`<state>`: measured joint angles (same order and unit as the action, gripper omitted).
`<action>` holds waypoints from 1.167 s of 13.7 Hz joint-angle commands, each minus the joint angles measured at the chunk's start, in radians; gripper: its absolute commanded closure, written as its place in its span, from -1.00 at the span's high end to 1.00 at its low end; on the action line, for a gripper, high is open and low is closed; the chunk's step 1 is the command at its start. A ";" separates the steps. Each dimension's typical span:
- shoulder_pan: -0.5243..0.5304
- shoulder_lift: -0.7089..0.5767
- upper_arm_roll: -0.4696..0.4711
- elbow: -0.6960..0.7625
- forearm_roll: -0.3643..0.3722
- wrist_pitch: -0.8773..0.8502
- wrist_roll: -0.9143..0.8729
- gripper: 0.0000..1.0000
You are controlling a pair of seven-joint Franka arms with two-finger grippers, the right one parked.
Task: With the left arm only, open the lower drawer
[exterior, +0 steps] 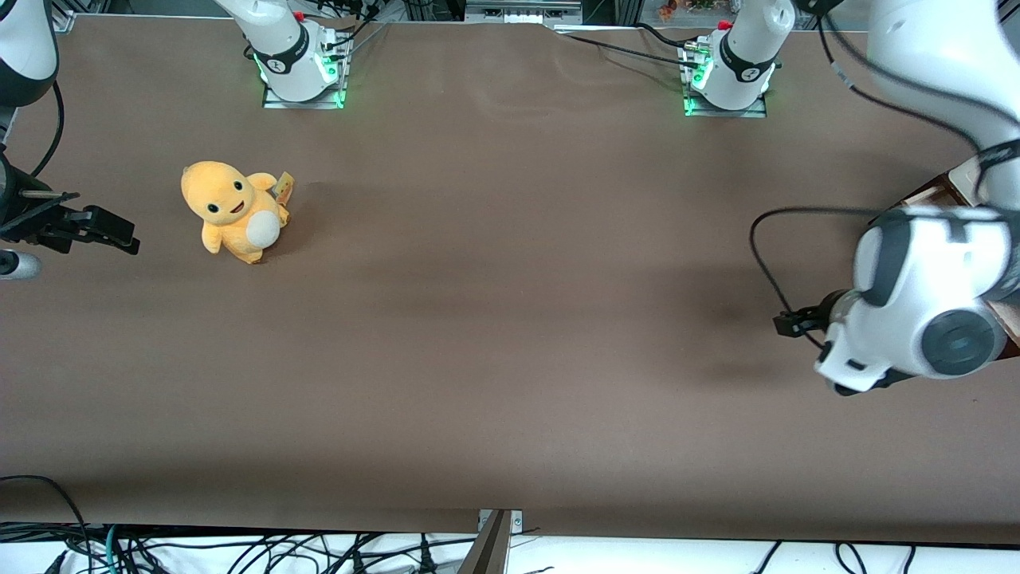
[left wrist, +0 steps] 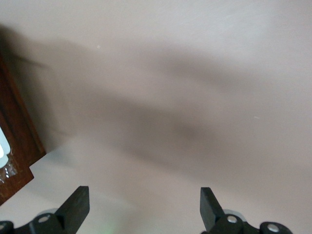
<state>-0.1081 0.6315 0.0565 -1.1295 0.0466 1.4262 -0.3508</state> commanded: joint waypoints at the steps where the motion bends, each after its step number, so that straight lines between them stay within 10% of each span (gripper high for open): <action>1: 0.018 -0.207 0.014 -0.246 -0.037 0.150 0.207 1.00; 16: 0.062 -0.567 -0.004 -0.527 -0.119 0.249 0.388 1.00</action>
<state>-0.0547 0.1163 0.0642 -1.6111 -0.0434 1.6804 0.0408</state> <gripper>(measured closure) 0.000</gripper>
